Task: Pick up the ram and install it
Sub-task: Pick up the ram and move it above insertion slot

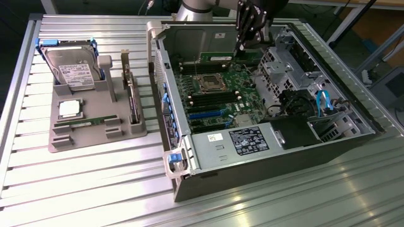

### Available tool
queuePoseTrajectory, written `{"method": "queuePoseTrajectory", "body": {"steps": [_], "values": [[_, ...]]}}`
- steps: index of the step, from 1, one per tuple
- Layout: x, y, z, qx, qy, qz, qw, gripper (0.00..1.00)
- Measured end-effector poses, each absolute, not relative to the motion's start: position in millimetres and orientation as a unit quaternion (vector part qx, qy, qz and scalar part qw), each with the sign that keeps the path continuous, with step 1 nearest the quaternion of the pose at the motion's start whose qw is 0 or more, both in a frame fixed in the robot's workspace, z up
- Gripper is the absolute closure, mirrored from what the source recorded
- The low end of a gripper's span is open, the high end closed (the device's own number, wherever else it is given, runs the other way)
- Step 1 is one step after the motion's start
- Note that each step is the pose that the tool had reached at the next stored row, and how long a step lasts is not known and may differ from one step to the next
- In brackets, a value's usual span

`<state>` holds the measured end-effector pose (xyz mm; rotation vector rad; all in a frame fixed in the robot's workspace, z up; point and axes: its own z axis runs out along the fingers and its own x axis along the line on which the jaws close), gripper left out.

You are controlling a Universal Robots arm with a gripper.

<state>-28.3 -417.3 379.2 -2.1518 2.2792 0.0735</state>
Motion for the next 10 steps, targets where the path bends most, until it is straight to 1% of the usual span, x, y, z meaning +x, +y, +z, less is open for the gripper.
{"method": "queuePoseTrajectory", "body": {"steps": [10], "values": [[-28.0,-417.3,379.1,-0.697,0.717,0.024,0.003,0.88]]}}
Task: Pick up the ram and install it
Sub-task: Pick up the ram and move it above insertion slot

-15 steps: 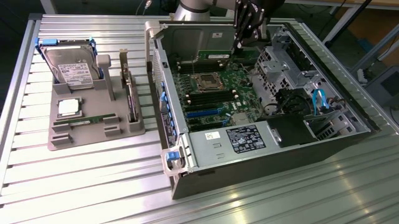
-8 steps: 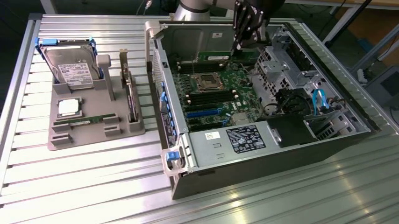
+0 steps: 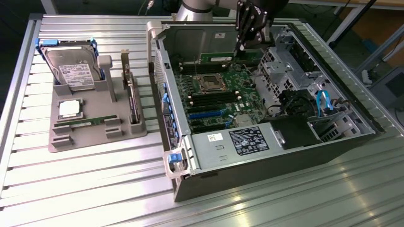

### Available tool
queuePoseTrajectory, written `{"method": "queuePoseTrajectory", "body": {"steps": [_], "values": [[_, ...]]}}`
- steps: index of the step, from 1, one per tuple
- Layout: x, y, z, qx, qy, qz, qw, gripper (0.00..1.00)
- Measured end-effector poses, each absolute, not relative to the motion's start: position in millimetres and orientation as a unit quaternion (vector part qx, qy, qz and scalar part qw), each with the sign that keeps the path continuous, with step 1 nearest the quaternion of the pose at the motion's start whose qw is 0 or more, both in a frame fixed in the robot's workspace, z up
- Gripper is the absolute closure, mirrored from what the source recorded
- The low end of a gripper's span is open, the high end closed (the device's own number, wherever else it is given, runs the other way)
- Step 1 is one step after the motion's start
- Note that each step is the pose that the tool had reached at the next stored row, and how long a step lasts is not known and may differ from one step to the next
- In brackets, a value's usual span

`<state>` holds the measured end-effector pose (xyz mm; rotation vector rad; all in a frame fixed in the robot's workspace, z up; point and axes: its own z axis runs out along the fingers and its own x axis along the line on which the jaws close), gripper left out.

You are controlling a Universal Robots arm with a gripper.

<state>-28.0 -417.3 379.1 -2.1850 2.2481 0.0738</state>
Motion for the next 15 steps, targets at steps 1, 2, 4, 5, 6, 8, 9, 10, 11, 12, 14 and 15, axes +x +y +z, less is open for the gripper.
{"method": "queuePoseTrajectory", "body": {"steps": [1,2,4,5,6,8,9,10,11,12,14,15], "values": [[-28.0,-417.3,379.1,-0.697,0.717,0.024,0.003,0.88],[-27.9,-417.3,379.1,-0.697,0.717,0.024,0.003,0.88],[-27.9,-417.2,377.7,-0.697,0.717,0.024,0.004,0.88],[-27.9,-417.2,376.9,-0.697,0.717,0.025,0.004,0.88],[-28.0,-417.3,375.9,-0.697,0.717,0.025,0.004,0.88],[-28.0,-417.3,373.3,-0.697,0.717,0.026,0.005,0.88],[-28.0,-417.2,372.3,-0.697,0.717,0.027,0.006,0.88],[-27.9,-417.3,371.3,-0.697,0.717,0.027,0.006,0.88],[-27.9,-417.2,370.4,-0.697,0.716,0.028,0.007,0.88],[-27.9,-417.2,369.3,-0.697,0.716,0.028,0.007,0.88],[-28.0,-417.3,366.0,-0.697,0.716,0.03,0.009,0.88],[-27.9,-417.2,364.3,-0.697,0.716,0.03,0.009,0.88]]}}
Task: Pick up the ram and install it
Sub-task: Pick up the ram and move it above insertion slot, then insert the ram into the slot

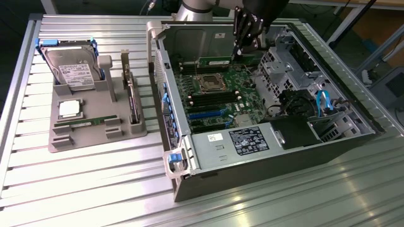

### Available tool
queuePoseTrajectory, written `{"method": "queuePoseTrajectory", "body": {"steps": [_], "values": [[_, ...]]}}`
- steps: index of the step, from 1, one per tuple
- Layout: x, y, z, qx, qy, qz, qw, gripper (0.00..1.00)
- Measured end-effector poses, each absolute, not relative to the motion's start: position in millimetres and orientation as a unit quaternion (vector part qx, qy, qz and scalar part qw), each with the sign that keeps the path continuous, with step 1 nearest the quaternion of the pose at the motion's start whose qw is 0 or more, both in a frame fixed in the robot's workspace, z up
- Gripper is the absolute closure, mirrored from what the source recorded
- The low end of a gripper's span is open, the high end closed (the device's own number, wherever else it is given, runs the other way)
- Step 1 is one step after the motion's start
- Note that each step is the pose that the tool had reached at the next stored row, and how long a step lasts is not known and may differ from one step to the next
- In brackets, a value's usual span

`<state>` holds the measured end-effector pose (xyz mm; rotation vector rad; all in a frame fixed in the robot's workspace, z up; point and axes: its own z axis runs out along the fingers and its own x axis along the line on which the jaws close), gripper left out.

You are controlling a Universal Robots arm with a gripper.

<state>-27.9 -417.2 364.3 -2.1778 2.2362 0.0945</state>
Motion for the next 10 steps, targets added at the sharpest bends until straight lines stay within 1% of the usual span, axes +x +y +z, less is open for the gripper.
{"method": "queuePoseTrajectory", "body": {"steps": [6,10], "values": [[-28.0,-417.3,356.7,-0.697,0.716,0.033,0.012,0.88],[-27.9,-417.3,356.6,-0.697,0.716,0.033,0.012,0.88]]}}
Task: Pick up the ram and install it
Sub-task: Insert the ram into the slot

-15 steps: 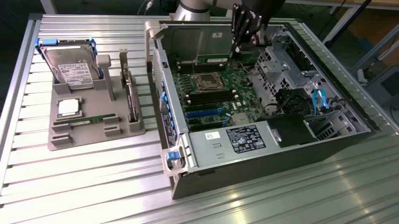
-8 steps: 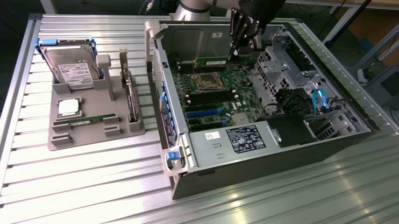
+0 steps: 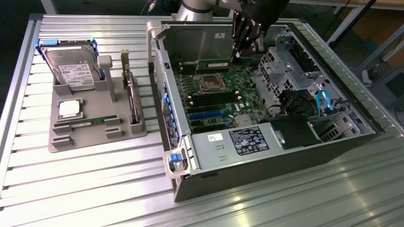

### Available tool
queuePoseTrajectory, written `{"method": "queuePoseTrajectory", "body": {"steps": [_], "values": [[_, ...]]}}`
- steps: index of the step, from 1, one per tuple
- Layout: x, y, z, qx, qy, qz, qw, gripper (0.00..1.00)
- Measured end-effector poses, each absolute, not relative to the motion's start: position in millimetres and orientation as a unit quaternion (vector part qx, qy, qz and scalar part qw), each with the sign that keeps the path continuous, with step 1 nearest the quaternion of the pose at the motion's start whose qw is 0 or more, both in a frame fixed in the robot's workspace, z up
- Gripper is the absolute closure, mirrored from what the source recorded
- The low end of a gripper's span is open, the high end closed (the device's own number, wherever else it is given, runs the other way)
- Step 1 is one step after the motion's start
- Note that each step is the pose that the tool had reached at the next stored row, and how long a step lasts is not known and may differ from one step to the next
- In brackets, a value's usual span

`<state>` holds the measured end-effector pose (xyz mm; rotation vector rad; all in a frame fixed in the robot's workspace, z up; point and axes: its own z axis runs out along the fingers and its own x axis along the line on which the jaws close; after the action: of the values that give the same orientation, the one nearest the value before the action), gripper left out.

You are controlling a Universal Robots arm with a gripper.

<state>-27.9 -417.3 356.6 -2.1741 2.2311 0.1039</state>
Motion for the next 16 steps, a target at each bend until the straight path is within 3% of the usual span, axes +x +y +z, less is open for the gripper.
{"method": "queuePoseTrajectory", "body": {"steps": [16], "values": [[-27.9,-417.3,343.4,-0.697,0.716,0.033,0.012,0.88]]}}
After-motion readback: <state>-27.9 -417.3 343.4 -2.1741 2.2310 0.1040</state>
